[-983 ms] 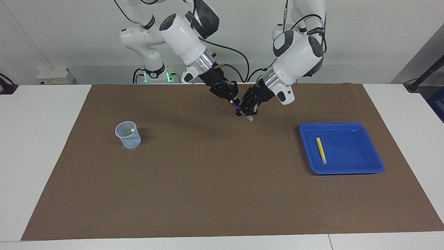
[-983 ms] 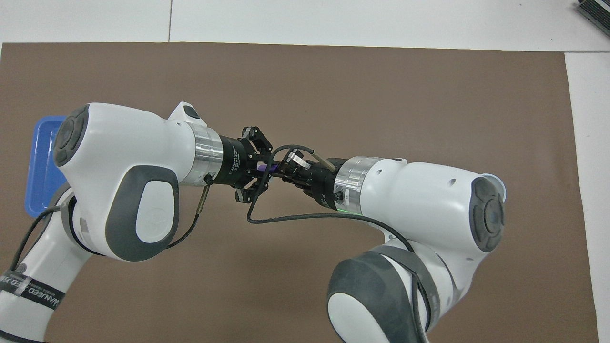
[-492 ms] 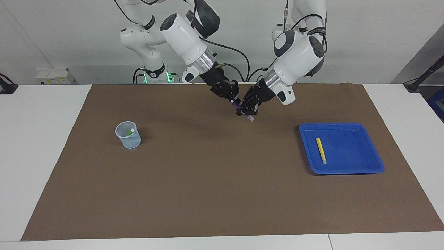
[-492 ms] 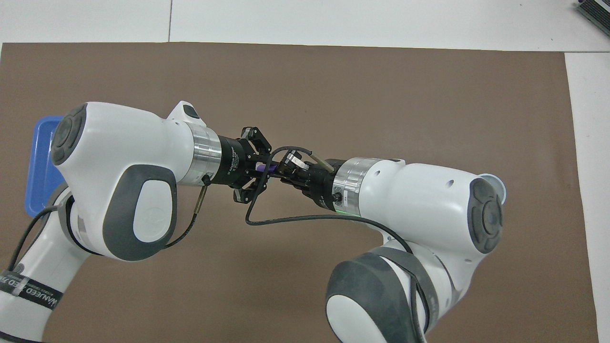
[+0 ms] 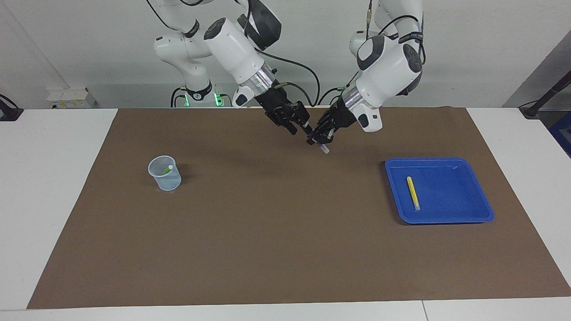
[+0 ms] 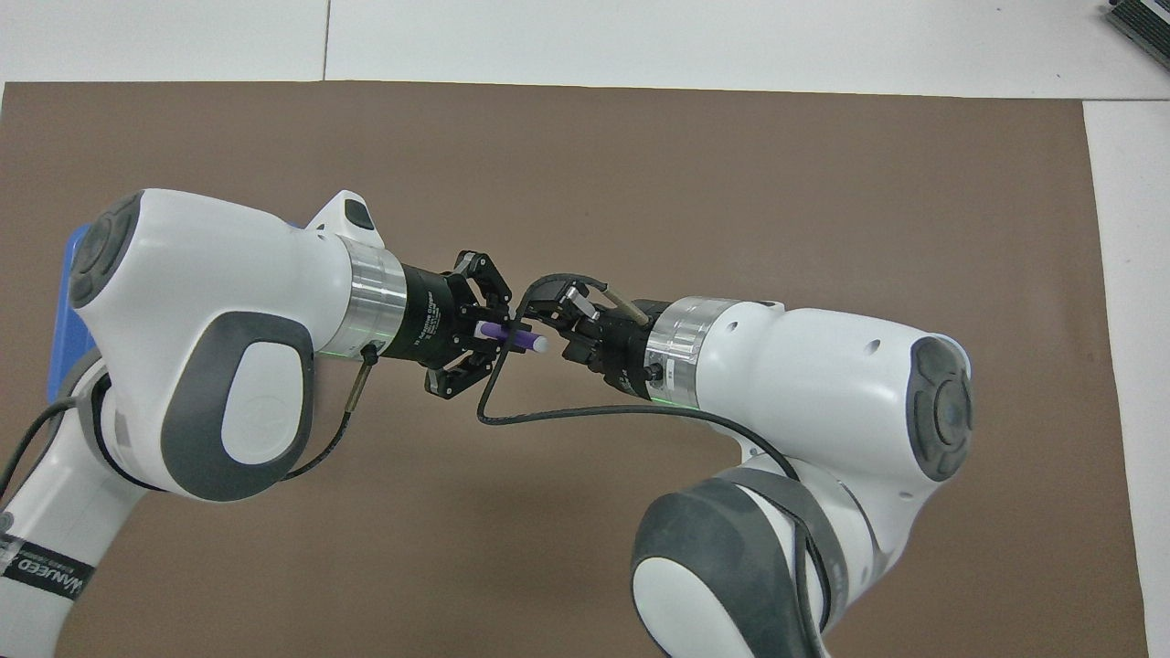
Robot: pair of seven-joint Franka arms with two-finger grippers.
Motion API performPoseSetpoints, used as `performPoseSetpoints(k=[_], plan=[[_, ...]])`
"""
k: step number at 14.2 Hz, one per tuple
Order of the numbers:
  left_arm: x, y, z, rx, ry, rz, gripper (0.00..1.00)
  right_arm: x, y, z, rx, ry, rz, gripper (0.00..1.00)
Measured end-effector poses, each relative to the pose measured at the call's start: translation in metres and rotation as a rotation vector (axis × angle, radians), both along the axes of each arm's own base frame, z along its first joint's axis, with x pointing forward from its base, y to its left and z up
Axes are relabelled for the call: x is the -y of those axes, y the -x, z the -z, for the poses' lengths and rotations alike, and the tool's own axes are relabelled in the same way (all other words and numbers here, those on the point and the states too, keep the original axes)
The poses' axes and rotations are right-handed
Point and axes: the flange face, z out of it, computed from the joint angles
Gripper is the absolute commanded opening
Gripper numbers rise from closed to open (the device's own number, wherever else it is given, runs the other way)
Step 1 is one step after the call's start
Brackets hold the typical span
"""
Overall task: Right arm passes pens to left for tray arrangement
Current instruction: 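Open the right gripper and withdraw while the left gripper carries the pen, then lower the purple pen into the blue tray and open the left gripper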
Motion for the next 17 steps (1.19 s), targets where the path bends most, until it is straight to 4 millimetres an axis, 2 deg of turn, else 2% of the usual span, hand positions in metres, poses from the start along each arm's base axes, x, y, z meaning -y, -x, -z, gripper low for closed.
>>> performPoseSetpoints(k=[2, 3, 5, 7, 12, 14, 17], plan=[[-0.024, -0.005, 0.003, 0.031, -0.019, 0.094, 0.00, 0.003, 0.001, 0.005, -0.025, 0.025, -0.045, 1.00], [-0.037, -0.008, 0.006, 0.052, -0.040, 0.151, 0.00, 0.010, 0.000, 0.010, -0.041, 0.056, -0.094, 1.00], [-0.063, -0.010, 0.009, 0.104, -0.091, 0.292, 0.00, 0.039, -0.006, 0.020, -0.041, 0.170, -0.233, 1.00], [-0.096, -0.011, 0.015, 0.171, -0.165, 0.513, 0.00, 0.072, -0.011, 0.028, -0.025, 0.299, -0.390, 1.00], [-0.210, -0.020, 0.028, 0.266, -0.307, 1.004, 0.00, 0.155, -0.016, 0.046, 0.037, 0.525, -0.812, 0.98], [-0.240, -0.022, 0.035, 0.269, -0.354, 1.161, 0.00, 0.197, -0.019, 0.057, 0.083, 0.620, -1.001, 0.86], [-0.273, -0.033, 0.056, 0.281, -0.414, 1.283, 0.00, 0.265, -0.027, 0.065, 0.131, 0.728, -1.260, 0.82]])
